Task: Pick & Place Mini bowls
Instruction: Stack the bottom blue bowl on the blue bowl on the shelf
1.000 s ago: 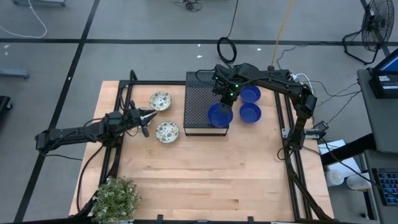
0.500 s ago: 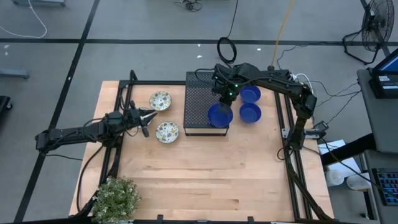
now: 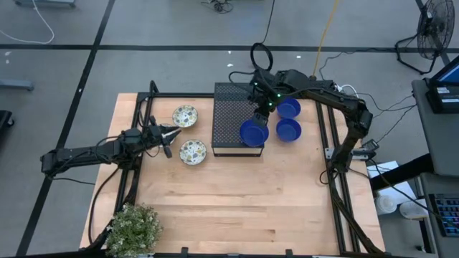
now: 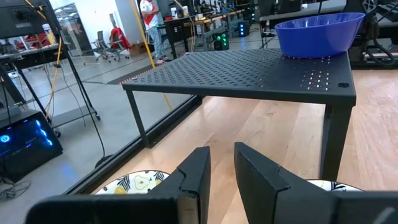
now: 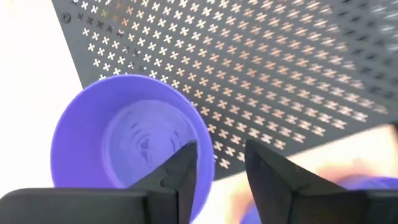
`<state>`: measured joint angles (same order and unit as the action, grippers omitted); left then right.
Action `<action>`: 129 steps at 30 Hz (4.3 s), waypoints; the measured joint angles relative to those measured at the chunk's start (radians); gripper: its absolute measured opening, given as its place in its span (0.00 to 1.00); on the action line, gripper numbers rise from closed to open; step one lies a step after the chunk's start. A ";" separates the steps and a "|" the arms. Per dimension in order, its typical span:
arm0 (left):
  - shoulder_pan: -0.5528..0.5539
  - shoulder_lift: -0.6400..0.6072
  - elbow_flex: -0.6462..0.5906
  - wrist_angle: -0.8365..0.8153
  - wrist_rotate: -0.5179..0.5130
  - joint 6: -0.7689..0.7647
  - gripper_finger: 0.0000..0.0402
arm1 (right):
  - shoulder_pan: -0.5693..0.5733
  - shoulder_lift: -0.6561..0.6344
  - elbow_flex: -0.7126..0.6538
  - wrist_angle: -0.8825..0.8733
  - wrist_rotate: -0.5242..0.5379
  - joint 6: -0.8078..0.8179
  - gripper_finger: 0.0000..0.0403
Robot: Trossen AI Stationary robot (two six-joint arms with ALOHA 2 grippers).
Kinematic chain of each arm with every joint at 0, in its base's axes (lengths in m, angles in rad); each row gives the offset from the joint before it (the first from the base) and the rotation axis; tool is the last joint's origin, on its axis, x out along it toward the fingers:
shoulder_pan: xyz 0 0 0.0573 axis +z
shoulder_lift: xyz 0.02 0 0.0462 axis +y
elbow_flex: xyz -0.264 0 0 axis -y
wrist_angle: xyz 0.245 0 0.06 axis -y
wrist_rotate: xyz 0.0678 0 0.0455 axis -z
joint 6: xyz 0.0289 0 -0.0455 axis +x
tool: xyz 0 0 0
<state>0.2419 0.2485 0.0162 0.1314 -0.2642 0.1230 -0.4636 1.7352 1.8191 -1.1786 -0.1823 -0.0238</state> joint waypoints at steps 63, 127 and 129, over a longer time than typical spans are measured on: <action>0.000 0.000 0.000 0.000 0.000 0.000 0.19 | -0.019 -0.391 0.000 -0.393 0.335 0.083 0.32; 0.000 0.000 0.000 0.000 0.000 0.000 0.19 | -0.013 -0.403 -0.673 -0.038 0.107 -0.113 0.32; 0.000 0.000 0.000 0.000 0.000 0.000 0.19 | -0.013 -0.403 -0.703 0.000 0.107 -0.126 0.32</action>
<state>0.2420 0.2485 0.0160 0.1310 -0.2642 0.1230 -0.4763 1.3319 1.1160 -1.1788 -0.0753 -0.1498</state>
